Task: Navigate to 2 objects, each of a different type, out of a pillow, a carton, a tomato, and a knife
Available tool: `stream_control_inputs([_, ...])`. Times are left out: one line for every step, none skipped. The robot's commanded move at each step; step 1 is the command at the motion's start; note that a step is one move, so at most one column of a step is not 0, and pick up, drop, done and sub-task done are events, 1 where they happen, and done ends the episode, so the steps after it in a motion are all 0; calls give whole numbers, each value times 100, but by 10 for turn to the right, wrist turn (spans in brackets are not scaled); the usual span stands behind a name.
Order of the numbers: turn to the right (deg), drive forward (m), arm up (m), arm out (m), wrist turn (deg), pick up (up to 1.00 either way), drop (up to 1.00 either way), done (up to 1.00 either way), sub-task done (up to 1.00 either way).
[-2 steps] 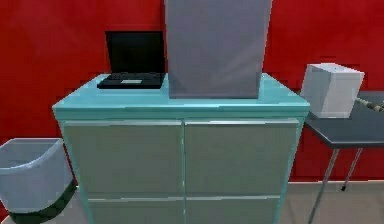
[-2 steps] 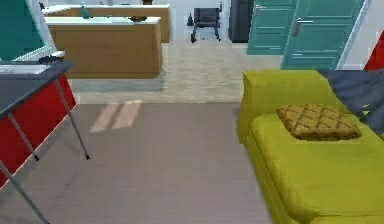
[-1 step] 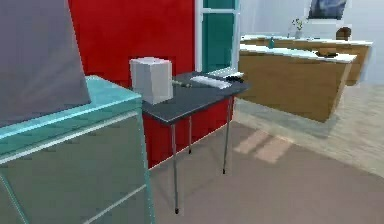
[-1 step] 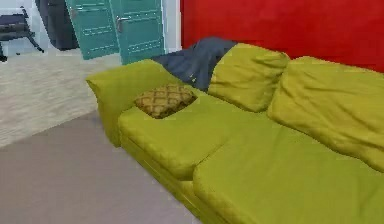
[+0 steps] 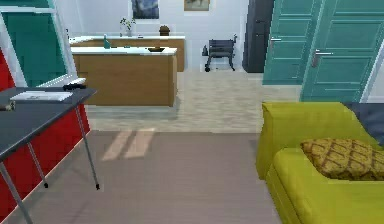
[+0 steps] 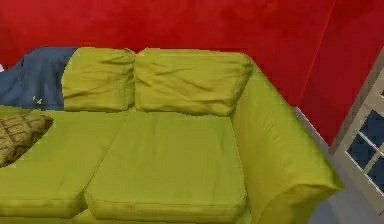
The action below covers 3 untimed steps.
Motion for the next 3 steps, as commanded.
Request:
stream_control_inputs([0,40,0,0,0,0,0,0,0])
stream_control_inputs([450,0,0,0,0,0,0,0,0])
stream_control_inputs([0,0,0,0,0,0,0,0,100])
